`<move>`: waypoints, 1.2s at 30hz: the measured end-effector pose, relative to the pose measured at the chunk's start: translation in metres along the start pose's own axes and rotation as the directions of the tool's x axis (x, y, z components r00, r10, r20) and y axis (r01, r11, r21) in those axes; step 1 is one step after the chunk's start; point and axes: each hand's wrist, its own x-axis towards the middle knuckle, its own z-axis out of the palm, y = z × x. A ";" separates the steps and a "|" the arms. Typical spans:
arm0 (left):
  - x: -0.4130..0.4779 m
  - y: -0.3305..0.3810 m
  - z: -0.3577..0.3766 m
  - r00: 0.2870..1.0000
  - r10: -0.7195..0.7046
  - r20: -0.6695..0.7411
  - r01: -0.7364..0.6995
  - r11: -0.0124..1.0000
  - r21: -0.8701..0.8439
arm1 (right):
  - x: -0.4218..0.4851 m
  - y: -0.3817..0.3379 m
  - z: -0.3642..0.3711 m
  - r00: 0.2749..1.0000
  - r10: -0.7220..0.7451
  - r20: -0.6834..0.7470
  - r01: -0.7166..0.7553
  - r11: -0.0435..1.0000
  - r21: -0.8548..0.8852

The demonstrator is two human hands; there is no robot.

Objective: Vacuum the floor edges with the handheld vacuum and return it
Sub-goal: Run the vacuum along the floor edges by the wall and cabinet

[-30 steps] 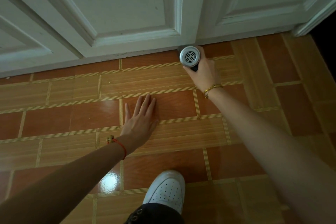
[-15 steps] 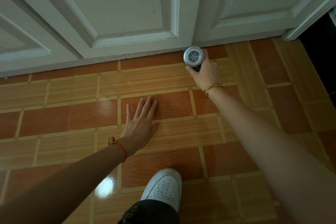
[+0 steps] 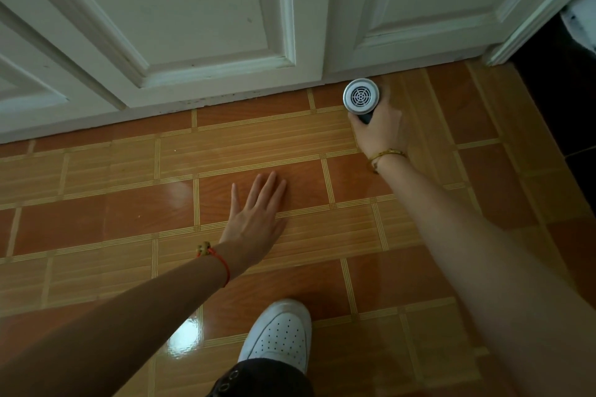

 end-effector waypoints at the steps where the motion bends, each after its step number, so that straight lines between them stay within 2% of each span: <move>1: 0.000 0.001 0.000 1.000 0.002 0.004 -0.002 1.000 0.006 | -0.001 0.000 0.000 0.999 -0.032 0.016 0.031 0.999 0.026; 4: -0.002 0.000 0.002 1.000 0.010 -0.004 -0.010 1.000 0.026 | -0.003 -0.003 0.002 0.991 -0.084 0.101 0.074 0.992 0.101; 10: -0.019 -0.015 0.003 0.999 -0.021 -0.031 0.023 0.999 0.040 | -0.021 -0.029 0.018 0.960 -0.066 0.273 -0.018 0.955 0.295; 16: -0.040 -0.041 0.002 0.993 -0.110 -0.041 0.112 0.993 0.049 | -0.036 -0.059 0.032 0.896 -0.115 0.429 0.014 0.973 0.230; 20: -0.055 -0.062 0.002 0.984 -0.176 -0.034 0.177 0.984 0.030 | -0.042 -0.082 0.047 0.843 -0.126 0.524 -0.019 0.965 0.263; 26: -0.078 -0.094 0.007 0.962 -0.270 -0.033 0.269 0.963 -0.035 | -0.061 -0.118 0.075 0.796 -0.325 0.510 0.214 0.940 0.265; 32: -0.093 -0.123 0.013 0.952 -0.302 -0.041 0.301 0.953 -0.045 | -0.074 -0.145 0.098 0.744 -0.404 0.532 0.350 0.914 0.204; 36: -0.098 -0.140 0.018 0.938 -0.341 -0.068 0.334 0.937 -0.102 | -0.079 -0.162 0.113 0.772 -0.407 0.489 0.368 0.913 0.178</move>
